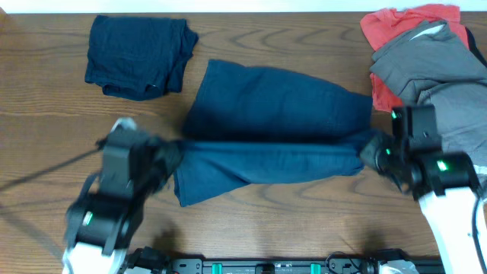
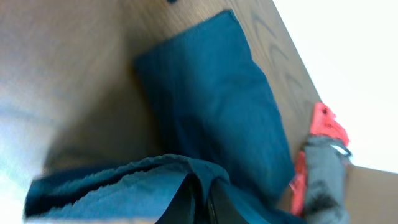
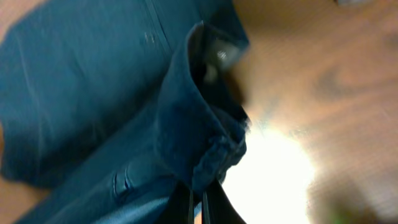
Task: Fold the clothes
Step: 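Lift the leg hems with both grippers and fold them up toward the waistband, then lay the hems on the waistband and release both grippers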
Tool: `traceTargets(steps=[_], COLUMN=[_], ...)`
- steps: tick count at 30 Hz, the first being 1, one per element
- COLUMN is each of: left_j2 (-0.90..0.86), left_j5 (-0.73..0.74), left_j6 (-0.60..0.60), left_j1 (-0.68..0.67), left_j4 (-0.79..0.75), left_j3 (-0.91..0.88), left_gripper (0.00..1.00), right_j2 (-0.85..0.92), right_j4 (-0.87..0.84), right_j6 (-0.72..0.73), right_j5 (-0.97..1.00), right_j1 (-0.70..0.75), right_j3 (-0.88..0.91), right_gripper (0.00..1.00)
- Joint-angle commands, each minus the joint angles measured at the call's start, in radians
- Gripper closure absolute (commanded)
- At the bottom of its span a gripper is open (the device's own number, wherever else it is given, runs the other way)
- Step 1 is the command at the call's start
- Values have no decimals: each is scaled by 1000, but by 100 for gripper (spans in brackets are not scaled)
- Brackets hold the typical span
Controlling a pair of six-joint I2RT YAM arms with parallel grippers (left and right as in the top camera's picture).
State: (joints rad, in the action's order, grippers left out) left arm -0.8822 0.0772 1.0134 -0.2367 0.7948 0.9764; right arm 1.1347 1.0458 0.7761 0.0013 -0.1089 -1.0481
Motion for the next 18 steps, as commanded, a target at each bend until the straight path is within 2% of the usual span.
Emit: traceTargets(steps=[1,8,18], left_j2=[-137,-391,-577], left_j5=[-121,-143,-195], left_j6=[-74,-113,-153], left_j1=[10,10,10], left_j4=[-90,-368,-679], left_j3=[11,11,11], left_gripper=[94,94,94], right_j2=[95,275,406], right_j4=[-76,-323,-562], right_j6=[-16,-70,-123], right_j5=[127,137,187], right_j1=[24,26,68], right_j3=[-8,-8,-8], right_gripper=[99,99,99])
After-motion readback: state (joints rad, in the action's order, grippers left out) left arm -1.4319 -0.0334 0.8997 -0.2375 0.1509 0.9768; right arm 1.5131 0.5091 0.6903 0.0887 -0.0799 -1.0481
